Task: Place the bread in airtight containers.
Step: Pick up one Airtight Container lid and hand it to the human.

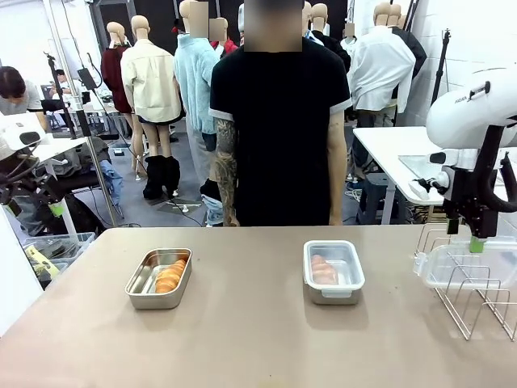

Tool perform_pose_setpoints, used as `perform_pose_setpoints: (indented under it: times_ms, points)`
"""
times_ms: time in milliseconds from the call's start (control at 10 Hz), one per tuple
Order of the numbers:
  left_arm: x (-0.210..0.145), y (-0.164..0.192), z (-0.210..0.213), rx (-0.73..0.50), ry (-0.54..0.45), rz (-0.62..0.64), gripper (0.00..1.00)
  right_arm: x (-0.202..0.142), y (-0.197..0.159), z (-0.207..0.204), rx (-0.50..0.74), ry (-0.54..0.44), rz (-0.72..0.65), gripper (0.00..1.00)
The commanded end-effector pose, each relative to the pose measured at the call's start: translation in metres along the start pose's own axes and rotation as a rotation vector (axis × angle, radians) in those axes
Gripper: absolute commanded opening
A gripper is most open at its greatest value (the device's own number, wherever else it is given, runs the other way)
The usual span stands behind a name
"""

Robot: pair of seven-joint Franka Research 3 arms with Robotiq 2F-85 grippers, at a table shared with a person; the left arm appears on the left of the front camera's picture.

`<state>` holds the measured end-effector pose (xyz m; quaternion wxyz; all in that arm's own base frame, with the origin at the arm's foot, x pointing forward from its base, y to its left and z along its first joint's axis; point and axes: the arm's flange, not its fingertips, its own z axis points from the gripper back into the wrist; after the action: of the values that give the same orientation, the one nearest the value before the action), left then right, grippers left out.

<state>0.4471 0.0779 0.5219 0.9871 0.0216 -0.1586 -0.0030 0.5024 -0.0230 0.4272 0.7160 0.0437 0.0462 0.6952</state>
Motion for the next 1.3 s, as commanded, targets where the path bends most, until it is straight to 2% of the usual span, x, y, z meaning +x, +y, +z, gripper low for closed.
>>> perform_pose_setpoints:
  times_ms: [0, 300, 400, 800, 900, 1200]
  points:
    - [-0.002, 0.000, 0.001, 0.027, 0.003, 0.017, 1.00, 0.006, -0.015, -0.008, -0.025, 0.001, -0.063, 1.00]
    - [-0.002, 0.000, 0.001, 0.027, 0.003, 0.017, 1.00, 0.003, -0.027, -0.005, -0.032, 0.001, -0.104, 1.00]
    - [-0.002, 0.000, 0.001, 0.027, 0.003, 0.017, 1.00, 0.004, -0.027, -0.004, -0.033, 0.003, -0.102, 0.88]
    - [-0.002, 0.000, 0.001, 0.027, 0.003, 0.017, 1.00, 0.006, -0.019, -0.002, -0.012, 0.011, -0.065, 0.11]
    - [-0.002, 0.000, 0.001, 0.027, 0.003, 0.017, 1.00, 0.007, -0.018, -0.002, -0.008, 0.014, -0.063, 0.00]
    - [-0.002, 0.000, 0.001, 0.027, 0.003, 0.017, 1.00, 0.014, -0.007, -0.002, -0.005, 0.031, -0.063, 0.00]
